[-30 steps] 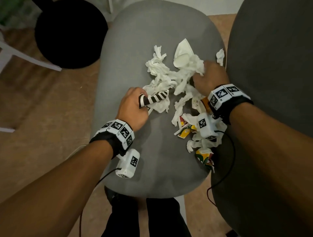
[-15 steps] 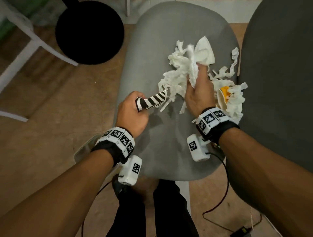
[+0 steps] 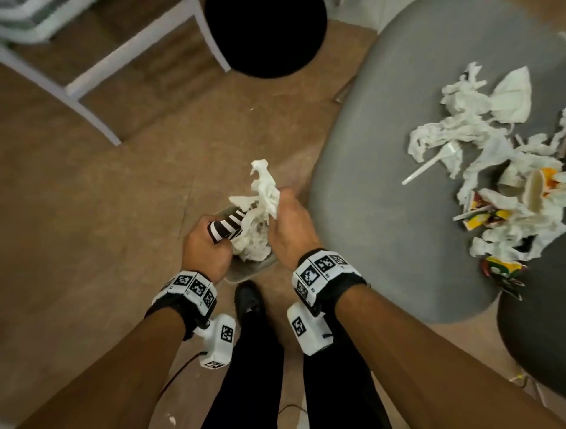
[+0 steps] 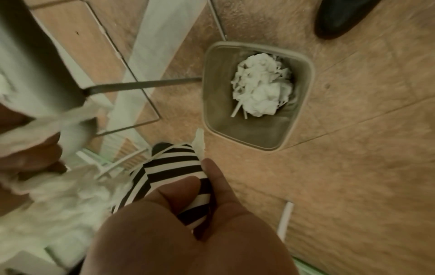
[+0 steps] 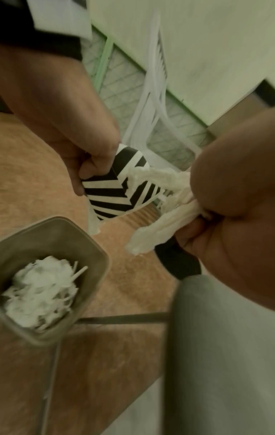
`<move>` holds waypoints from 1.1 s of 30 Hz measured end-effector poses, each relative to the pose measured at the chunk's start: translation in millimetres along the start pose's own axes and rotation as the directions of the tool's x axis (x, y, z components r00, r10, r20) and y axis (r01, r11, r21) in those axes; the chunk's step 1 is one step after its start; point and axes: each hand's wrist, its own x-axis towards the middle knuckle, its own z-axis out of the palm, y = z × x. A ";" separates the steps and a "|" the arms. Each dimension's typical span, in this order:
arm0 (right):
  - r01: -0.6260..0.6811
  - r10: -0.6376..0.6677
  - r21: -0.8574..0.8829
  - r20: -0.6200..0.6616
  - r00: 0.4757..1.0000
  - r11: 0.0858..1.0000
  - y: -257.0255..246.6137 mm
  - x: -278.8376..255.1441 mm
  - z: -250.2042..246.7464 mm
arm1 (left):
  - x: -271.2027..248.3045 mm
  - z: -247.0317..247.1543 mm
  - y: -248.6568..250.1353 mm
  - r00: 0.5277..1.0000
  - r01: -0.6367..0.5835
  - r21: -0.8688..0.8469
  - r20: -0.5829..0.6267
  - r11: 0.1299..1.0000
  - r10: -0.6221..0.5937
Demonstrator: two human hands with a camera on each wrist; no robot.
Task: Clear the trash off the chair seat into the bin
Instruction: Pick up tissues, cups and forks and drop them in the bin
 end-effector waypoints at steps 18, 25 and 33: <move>-0.197 0.303 -0.352 0.275 0.913 0.915 81.0 45.7 126.2 | 29.1 11.0 -109.4 0.961 0.214 0.003 0.180 0.977 -0.211; 0.021 0.046 -0.292 0.222 0.974 0.956 57.1 36.9 81.1 | 38.1 20.7 -83.5 0.937 0.069 0.212 0.323 0.975 -0.137; 0.142 -0.143 0.010 0.078 0.987 0.990 19.9 37.7 -37.4 | 59.7 43.5 25.2 0.950 -0.182 0.366 0.306 0.912 0.066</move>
